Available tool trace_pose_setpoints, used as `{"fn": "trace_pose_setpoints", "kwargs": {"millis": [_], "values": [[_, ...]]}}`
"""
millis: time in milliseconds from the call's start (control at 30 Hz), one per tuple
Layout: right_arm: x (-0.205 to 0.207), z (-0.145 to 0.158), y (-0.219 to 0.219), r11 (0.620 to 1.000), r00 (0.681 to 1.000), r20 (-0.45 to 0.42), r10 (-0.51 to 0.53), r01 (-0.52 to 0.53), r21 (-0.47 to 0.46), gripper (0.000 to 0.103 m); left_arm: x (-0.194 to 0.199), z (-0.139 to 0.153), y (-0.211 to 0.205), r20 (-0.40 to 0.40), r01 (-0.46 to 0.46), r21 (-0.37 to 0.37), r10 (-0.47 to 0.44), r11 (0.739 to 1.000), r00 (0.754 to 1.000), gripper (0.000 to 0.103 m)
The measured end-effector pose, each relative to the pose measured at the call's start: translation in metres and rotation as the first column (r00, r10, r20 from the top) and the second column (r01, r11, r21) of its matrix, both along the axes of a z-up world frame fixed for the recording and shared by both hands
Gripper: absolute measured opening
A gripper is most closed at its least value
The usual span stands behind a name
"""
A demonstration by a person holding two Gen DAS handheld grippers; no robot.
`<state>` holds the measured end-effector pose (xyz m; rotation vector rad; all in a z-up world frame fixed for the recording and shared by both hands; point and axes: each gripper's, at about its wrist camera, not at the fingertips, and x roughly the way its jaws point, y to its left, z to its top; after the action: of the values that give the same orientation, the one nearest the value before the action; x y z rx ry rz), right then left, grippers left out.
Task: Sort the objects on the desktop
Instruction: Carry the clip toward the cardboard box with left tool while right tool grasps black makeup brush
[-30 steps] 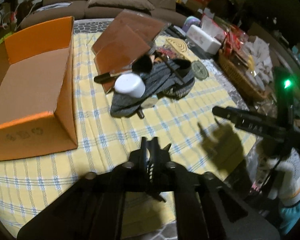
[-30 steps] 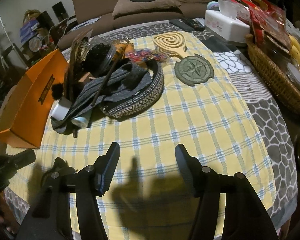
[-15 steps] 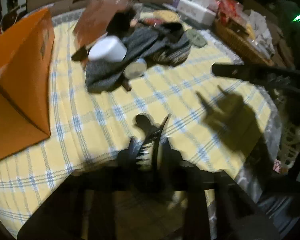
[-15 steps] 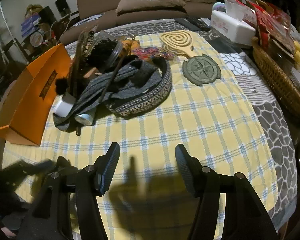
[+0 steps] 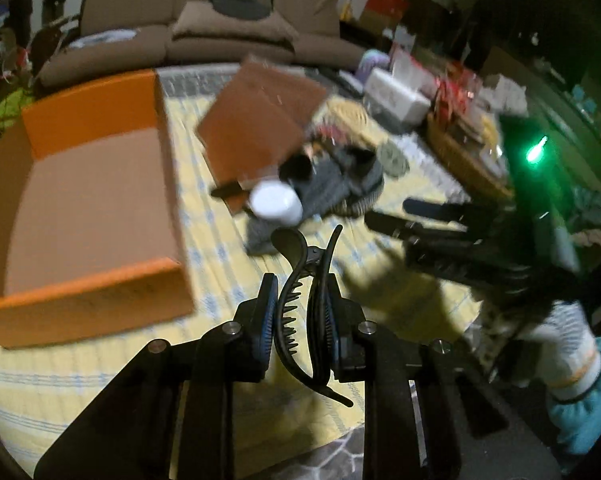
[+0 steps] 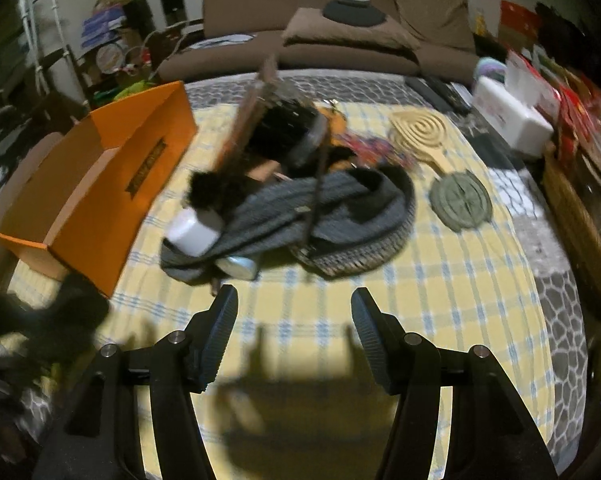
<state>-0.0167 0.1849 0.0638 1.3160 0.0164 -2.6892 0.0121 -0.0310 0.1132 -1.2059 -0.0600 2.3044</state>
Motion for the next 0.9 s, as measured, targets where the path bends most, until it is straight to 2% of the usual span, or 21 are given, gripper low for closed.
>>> {"fn": "trace_pose_setpoints", "kwargs": {"millis": [100, 200, 400, 633, 700, 767, 833, 900], "values": [[-0.009, 0.004, -0.002, 0.999, 1.0, -0.011, 0.0, -0.001, -0.038, 0.063, -0.009, 0.016, -0.021, -0.016, -0.041, 0.036, 0.041, 0.999, 0.999, 0.021], [-0.02, 0.008, -0.004, 0.992, 1.0, -0.02, -0.019, 0.016, -0.123, 0.066, -0.021, 0.021, -0.042, -0.018, -0.092, 0.083, 0.094, 0.992, 0.995, 0.021], [-0.044, 0.005, -0.016, 0.977, 0.998, -0.017, -0.053, 0.048, -0.209, 0.071, -0.036, 0.014, -0.071, 0.008, -0.142, 0.129, 0.142, 0.981, 0.99, 0.021], [-0.074, -0.015, -0.02, 0.952, 0.996, 0.057, -0.075, 0.088, -0.294, 0.07, -0.049, 0.01, -0.086, 0.026, -0.152, 0.146, 0.15, 0.977, 0.988, 0.021], [-0.076, -0.018, -0.021, 0.947, 0.996, 0.069, -0.064, 0.083, -0.31, 0.062, -0.051, 0.01, -0.088, 0.027, -0.156, 0.142, 0.154, 0.978, 0.988, 0.021], [-0.079, -0.022, -0.023, 0.94, 0.995, 0.084, -0.048, 0.074, -0.332, 0.037, -0.055, 0.01, -0.09, 0.033, -0.162, 0.142, 0.159, 0.976, 0.987, 0.021], [-0.081, -0.025, -0.024, 0.926, 0.995, 0.092, -0.028, 0.06, -0.372, 0.018, -0.058, 0.009, -0.094, 0.038, -0.171, 0.143, 0.167, 0.975, 0.985, 0.021], [-0.08, -0.025, -0.024, 0.918, 0.995, 0.094, -0.021, 0.057, -0.393, 0.012, -0.061, 0.009, -0.099, 0.041, -0.183, 0.143, 0.179, 0.973, 0.983, 0.021]]}}
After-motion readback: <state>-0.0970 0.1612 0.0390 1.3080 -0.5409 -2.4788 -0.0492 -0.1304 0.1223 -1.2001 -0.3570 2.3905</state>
